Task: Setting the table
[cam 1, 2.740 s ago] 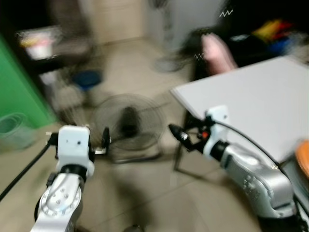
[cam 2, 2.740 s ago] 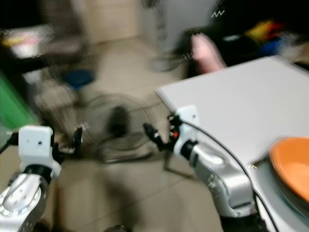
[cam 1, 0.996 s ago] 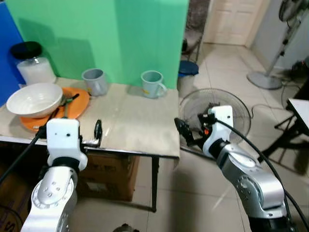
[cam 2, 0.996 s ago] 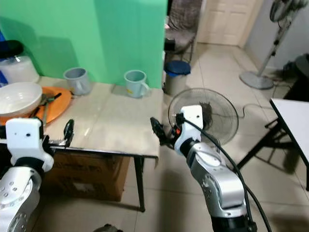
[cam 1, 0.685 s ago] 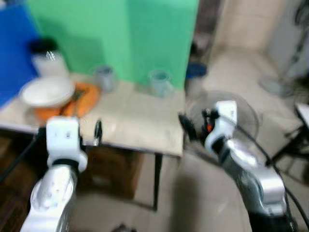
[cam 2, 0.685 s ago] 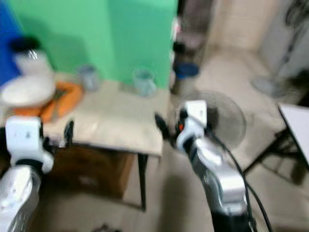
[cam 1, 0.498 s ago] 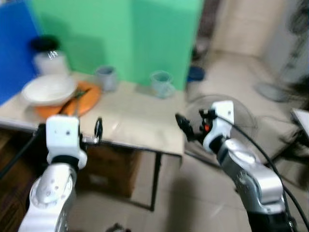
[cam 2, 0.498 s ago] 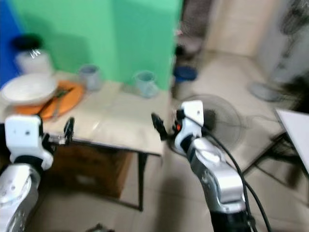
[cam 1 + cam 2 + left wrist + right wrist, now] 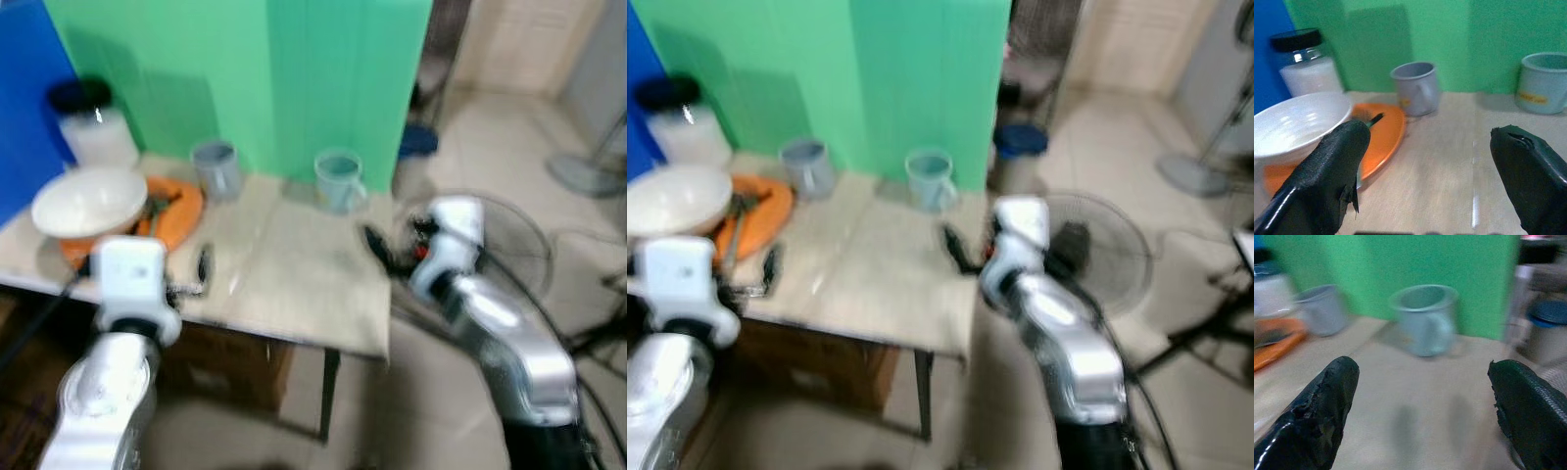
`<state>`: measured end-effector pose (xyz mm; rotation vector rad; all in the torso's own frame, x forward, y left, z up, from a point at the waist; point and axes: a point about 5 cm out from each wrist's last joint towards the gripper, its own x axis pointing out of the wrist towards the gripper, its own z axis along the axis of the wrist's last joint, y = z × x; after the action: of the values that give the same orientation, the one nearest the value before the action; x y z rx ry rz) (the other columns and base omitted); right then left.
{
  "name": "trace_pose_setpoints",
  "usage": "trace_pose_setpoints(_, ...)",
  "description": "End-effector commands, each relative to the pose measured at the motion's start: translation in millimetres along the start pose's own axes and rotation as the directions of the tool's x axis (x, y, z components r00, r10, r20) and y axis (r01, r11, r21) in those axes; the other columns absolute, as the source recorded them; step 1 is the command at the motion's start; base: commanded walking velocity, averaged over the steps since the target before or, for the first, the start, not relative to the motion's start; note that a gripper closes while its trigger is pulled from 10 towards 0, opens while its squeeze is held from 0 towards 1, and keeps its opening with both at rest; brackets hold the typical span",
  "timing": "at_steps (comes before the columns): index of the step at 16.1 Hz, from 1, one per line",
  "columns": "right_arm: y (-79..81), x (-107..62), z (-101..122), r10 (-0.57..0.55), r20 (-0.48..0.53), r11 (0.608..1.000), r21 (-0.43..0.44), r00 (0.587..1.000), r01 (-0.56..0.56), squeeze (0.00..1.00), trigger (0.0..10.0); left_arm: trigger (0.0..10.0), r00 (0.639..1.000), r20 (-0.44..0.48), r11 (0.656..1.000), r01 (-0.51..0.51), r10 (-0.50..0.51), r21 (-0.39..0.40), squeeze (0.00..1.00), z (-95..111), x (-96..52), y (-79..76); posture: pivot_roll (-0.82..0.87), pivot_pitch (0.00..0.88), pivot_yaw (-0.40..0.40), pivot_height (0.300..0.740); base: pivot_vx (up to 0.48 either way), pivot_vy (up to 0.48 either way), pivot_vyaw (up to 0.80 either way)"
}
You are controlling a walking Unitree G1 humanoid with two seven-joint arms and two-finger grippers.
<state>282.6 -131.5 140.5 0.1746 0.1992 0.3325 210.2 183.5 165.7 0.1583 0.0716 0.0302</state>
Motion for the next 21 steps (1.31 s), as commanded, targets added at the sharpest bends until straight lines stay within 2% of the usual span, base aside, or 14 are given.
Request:
trace_pose_setpoints(1,7.5,1.8,4,0.020,0.021,1.000,0.012,1.000,-0.021,0.00,10.0,10.0,1.000,0.005,1.000,-0.011,0.011,0.018,0.00,1,0.1,4.8,0.00,0.005,0.007,0.740,0.371,0.000,-0.71)
trace_pose_setpoints(4,6.9,0.3,8,0.028,0.036,1.000,-0.009,0.999,-0.027,0.00,10.0,10.0,1.000,0.010,1.000,0.010,-0.010,0.018,0.00,2,2.6,2.5,-0.01,0.008,0.014,0.740,0.371,0.000,-0.45)
trace_pose_setpoints(6,13.9,3.2,9,0.103,0.006,0.995,-0.003,0.995,-0.103,0.00,10.0,10.0,1.000,0.009,0.999,0.021,-0.021,0.034,0.00,1,2.4,0.4,-0.01,0.014,0.014,0.740,0.163,0.000,0.00)
trace_pose_setpoints(7,18.6,6.2,9,0.170,-0.019,0.985,0.022,0.985,-0.169,0.00,10.0,10.0,0.999,0.006,0.999,0.033,-0.033,0.036,0.00,1,2.2,-1.6,-0.01,0.022,0.014,0.740,0.000,0.000,0.00)
trace_pose_setpoints(8,18.7,9.1,11,0.179,-0.015,0.984,0.016,0.984,-0.179,0.00,10.0,10.0,0.999,0.001,0.998,0.047,-0.047,0.040,0.00,1,1.9,-3.4,-0.01,0.025,0.014,0.740,0.000,0.000,0.00)
trace_pose_setpoints(9,14.7,21.1,16,0.154,-0.005,0.988,0.009,0.988,-0.154,0.00,10.0,10.0,0.995,0.000,0.994,0.104,-0.104,0.031,0.00,1,0.2,-7.4,-0.01,0.035,0.013,0.740,0.000,0.000,0.00)
trace_pose_setpoints(10,13.2,35.7,22,0.142,-0.001,0.990,0.019,0.990,-0.142,0.44,10.0,10.0,0.986,-0.013,0.986,0.166,-0.166,0.022,0.00,0,-1.1,-10.3,-0.01,0.040,0.014,0.740,0.000,0.000,0.00)
trace_pose_setpoints(11,13.4,39.7,24,0.139,0.004,0.990,0.021,0.990,-0.139,0.85,10.0,10.0,0.983,-0.016,0.983,0.183,-0.183,0.023,0.00,0,-1.0,-10.7,-0.01,0.040,0.013,0.740,0.000,0.000,0.00)
trace_pose_setpoints(12,15.5,47.6,27,0.156,0.019,0.987,0.021,0.987,-0.157,1.00,10.0,10.0,0.974,-0.025,0.974,0.226,-0.226,0.017,0.00,0,-1.0,-12.0,-0.01,0.046,0.012,0.740,0.000,0.000,0.00)
trace_pose_setpoints(14,26.0,62.1,27,0.307,0.006,0.950,-0.064,0.952,-0.306,1.00,10.0,10.0,0.937,-0.055,0.937,0.348,-0.346,0.039,0.00,-2,-1.5,-17.5,0.00,0.057,0.010,0.740,0.000,0.000,0.00)
trace_pose_setpoints(15,24.8,67.8,26,0.327,-0.013,0.941,-0.091,0.945,-0.327,1.00,10.0,10.0,0.919,-0.063,0.918,0.393,-0.389,0.049,0.00,-2,-1.7,-19.9,0.00,0.062,0.007,0.740,0.000,0.000,0.00)
trace_pose_setpoints(16,16.3,77.2,28,0.283,-0.014,0.950,-0.137,0.959,-0.282,1.00,10.0,10.0,0.895,-0.064,0.894,0.446,-0.442,0.054,0.00,0,-2.6,-21.1,0.00,0.066,0.005,0.740,0.000,0.000,0.00)
trace_pose_setpoints(17,13.2,79.6,29,0.273,-0.010,0.952,-0.142,0.962,-0.271,1.00,10.0,10.0,0.889,-0.064,0.887,0.458,-0.454,0.058,0.00,1,-2.7,-21.0,0.00,0.070,0.003,0.740,0.000,0.000,0.00)
trace_pose_setpoints(21,4.9,86.8,21,0.286,-0.065,0.936,-0.194,0.956,-0.293,1.00,10.0,10.0,0.828,-0.053,0.828,0.560,-0.558,0.029,0.00,3,-7.2,-30.5,-0.01,0.080,0.013,0.740,0.000,0.000,0.00)
